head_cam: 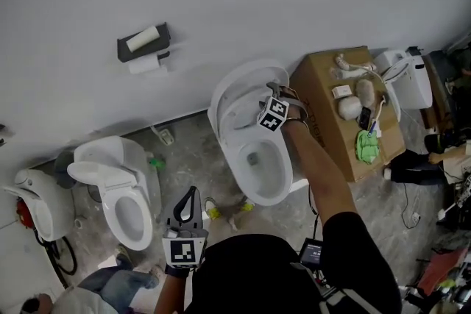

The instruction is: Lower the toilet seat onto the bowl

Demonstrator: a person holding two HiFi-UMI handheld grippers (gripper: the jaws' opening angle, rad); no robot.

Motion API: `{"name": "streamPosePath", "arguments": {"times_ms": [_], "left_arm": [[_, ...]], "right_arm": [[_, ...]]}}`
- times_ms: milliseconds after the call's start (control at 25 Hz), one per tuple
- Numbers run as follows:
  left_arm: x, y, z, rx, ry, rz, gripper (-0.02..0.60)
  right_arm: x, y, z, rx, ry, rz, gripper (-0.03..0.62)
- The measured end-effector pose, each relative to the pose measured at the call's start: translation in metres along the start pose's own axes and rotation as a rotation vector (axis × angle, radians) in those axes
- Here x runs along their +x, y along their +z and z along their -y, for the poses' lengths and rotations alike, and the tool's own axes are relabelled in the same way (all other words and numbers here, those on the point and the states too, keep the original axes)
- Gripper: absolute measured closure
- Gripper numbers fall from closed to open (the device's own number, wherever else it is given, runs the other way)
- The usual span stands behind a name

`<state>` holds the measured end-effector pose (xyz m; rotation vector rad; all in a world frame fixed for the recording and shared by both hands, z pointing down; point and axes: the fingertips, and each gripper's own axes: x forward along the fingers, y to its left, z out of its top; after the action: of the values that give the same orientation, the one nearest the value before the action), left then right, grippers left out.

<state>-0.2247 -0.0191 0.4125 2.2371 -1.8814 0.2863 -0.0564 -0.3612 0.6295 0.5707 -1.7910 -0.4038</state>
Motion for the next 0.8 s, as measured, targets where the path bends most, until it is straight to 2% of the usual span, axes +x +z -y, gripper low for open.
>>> {"name": "streamPosePath", "arguments": {"times_ms": [160, 400, 520, 600, 800], "left_arm": [[-0.006, -0.007, -0.001, 0.034, 0.014, -0.018, 0.569], [-0.013, -0.007, -0.001, 0.029, 0.042, -0.012, 0.569], [-0.017, -0.006, -0.004, 0.025, 0.059, -0.01, 0.569], [-0.018, -0.009, -0.004, 0.031, 0.06, -0.018, 0.569], [-0.018, -0.011, -0.002, 0.043, 0.049, -0.026, 0.569]], "right_arm": [[0.011, 0.01, 0.005, -0.036, -0.004, -0.008, 0.319], [0.019, 0.014, 0.007, -0.122, -0.015, -0.034, 0.365], [0.02, 0.018, 0.004, -0.158, -0.021, -0.028, 0.42], [0.022, 0.017, -0.001, -0.177, -0.018, -0.021, 0.488], [0.021, 0.014, -0.004, -0.183, -0.012, -0.014, 0.496]]}}
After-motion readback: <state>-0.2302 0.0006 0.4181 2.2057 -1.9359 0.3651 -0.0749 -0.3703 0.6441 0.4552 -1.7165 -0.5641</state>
